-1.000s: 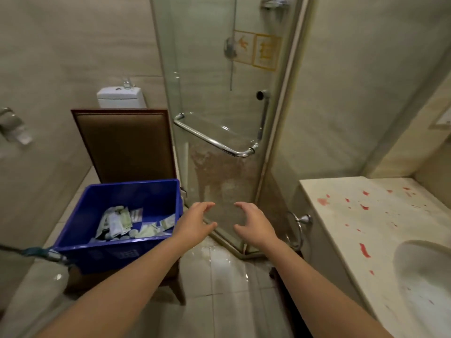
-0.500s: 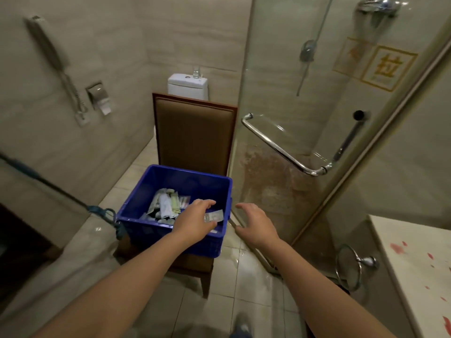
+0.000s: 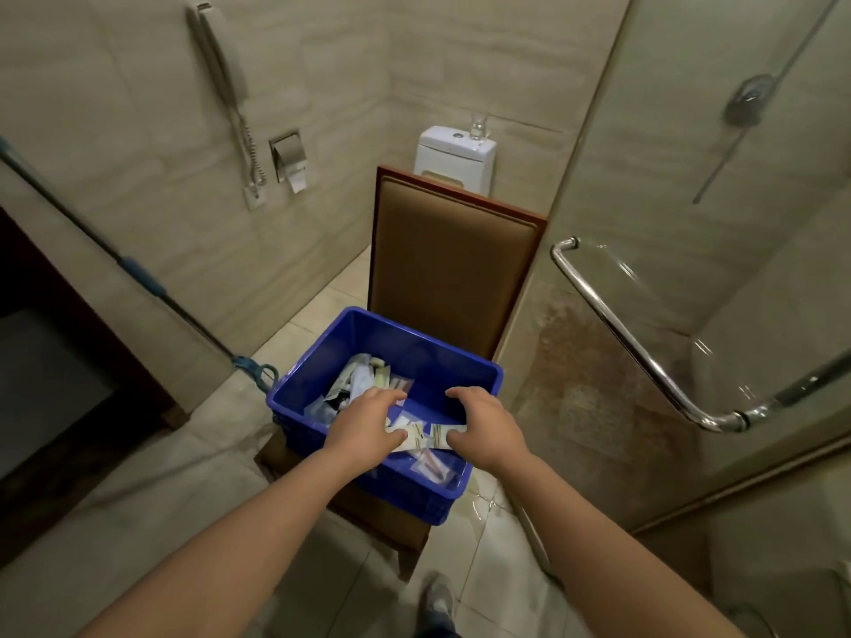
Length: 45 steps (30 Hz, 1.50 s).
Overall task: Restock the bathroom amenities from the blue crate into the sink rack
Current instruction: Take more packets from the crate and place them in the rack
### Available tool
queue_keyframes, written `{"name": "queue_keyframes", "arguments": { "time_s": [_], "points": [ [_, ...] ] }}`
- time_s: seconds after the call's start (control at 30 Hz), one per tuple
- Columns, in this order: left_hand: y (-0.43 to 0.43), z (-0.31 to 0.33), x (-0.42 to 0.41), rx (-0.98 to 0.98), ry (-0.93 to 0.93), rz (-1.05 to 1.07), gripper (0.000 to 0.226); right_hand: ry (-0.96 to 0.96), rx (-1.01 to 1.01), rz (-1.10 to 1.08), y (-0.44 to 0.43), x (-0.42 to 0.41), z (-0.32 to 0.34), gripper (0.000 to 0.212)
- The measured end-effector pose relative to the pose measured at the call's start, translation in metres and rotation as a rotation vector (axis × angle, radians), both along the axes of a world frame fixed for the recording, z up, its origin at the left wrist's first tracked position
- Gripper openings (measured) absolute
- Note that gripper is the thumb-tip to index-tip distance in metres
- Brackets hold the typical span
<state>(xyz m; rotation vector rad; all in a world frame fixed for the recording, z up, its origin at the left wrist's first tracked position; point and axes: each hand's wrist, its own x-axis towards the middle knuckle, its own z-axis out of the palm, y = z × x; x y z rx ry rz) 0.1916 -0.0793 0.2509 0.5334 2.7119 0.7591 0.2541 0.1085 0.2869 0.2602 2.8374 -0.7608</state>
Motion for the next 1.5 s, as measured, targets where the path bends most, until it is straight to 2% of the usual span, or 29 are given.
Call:
{"name": "queue_keyframes", "arguments": {
  "time_s": [0.33,0.8,0.9,1.03,1.13,1.5],
  "points": [
    [0.039,-0.021,-0.033,-0.102,-0.024,0.058,0.058,-0.094,0.034,0.135,0.052,-0.062,-0.026,0.066],
    [0.057,-0.068,-0.067,-0.192,-0.207,0.002,0.061,-0.281,0.042,0.165,0.071,-0.097,-0.082,0.060],
    [0.060,-0.088,-0.086,-0.249,-0.247,-0.056,0.062,-0.338,0.058,0.157,0.074,-0.108,-0.098,0.055],
    [0.063,-0.119,-0.115,-0.301,-0.291,-0.132,0.062,-0.429,0.088,0.140,0.076,-0.128,-0.125,0.063],
    [0.065,-0.146,-0.136,-0.321,-0.316,-0.167,0.062,-0.484,0.116,0.146,0.076,-0.142,-0.150,0.061],
    [0.075,-0.250,-0.160,-0.410,-0.338,-0.330,0.065,-0.635,0.311,0.331,0.068,-0.186,-0.248,0.057]
  ]
}}
